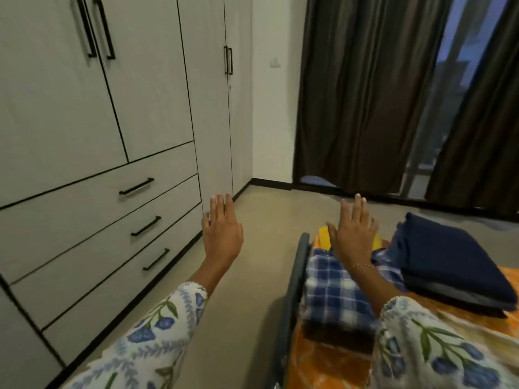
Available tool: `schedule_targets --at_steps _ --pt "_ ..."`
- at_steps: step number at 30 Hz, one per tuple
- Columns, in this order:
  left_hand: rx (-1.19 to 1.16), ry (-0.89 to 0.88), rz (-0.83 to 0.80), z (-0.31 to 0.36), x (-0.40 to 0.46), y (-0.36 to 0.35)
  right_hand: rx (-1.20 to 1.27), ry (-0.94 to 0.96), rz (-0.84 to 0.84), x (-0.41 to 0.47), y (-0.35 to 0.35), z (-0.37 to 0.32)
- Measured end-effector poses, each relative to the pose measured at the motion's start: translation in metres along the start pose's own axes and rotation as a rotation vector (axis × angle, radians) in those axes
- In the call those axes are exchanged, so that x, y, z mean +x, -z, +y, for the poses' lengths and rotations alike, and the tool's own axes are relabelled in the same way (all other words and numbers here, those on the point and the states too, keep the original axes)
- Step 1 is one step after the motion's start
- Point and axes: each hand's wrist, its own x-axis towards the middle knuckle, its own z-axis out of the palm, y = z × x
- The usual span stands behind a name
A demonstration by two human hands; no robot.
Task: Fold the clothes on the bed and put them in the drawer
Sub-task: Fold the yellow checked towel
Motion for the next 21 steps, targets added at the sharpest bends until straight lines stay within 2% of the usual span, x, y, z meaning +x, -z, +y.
schedule_targets --at_steps 6,10,14,21 --pt "0.076 0.039 -0.025 -0.063 0.046 -0.057 0.065 0.133 -0.031 0.028 -0.111 -0.071" --pt "0.13 0.092 -0.068 -0.11 0.078 -0.077 0.156 0.137 -0.111 0.058 -0.169 -0.127" --pt "0.213 0.129 -0.104 -0.145 0.107 -0.065 0.207 0.229 -0.198 0.087 -0.181 -0.188" --pt "0.226 0.2 -0.129 -0.195 0.175 0.013 0.198 0.285 -0.336 0.154 -0.137 -0.291"
